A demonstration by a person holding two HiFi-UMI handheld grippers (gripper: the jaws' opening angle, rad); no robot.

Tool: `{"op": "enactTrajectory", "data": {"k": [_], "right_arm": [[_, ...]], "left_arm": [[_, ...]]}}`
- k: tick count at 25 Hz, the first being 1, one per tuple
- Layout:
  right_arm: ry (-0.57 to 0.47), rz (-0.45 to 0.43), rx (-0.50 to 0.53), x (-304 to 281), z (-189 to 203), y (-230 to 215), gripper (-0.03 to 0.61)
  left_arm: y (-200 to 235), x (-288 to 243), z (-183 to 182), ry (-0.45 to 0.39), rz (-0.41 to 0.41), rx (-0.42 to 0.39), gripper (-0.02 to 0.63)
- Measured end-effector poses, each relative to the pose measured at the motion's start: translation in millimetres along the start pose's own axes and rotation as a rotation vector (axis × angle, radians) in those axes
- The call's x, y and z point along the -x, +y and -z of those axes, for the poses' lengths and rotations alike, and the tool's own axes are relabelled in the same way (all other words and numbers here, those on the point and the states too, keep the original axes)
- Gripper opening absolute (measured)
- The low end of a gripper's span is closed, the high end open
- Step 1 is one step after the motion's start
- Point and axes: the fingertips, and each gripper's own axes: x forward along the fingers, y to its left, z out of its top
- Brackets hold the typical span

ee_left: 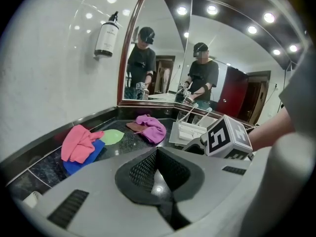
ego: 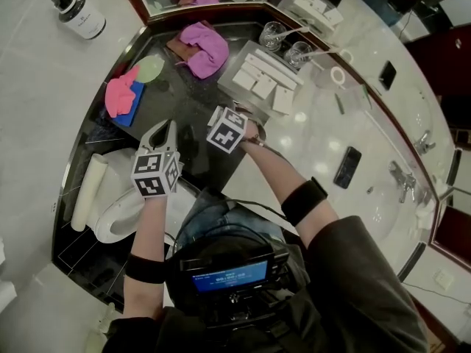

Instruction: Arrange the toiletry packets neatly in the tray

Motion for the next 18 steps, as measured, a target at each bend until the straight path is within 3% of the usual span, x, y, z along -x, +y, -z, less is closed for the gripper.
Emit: {"op": "enactTrajectory", "data": {"k": [5,13,18], "right_arm": [[0.0,-0.001,-0.002,-7.7,1.6,1.7,0.39],[-0.034,0.012,0.013,5.3,-1.6,-0.6,0.39],[-0.088,0.005,-0.009,32.2,-4.1,2.7,0.306]], "left_arm": [[4.8,2.8,1.5,0.0,-0.013,0.004,0.0],[-2.1,7.4,2.1,-0.008,-0.016,0.004,0.0],[-13.7,12.2,-0.1,-0.019,-0.01,-0.003,0.0]]}}
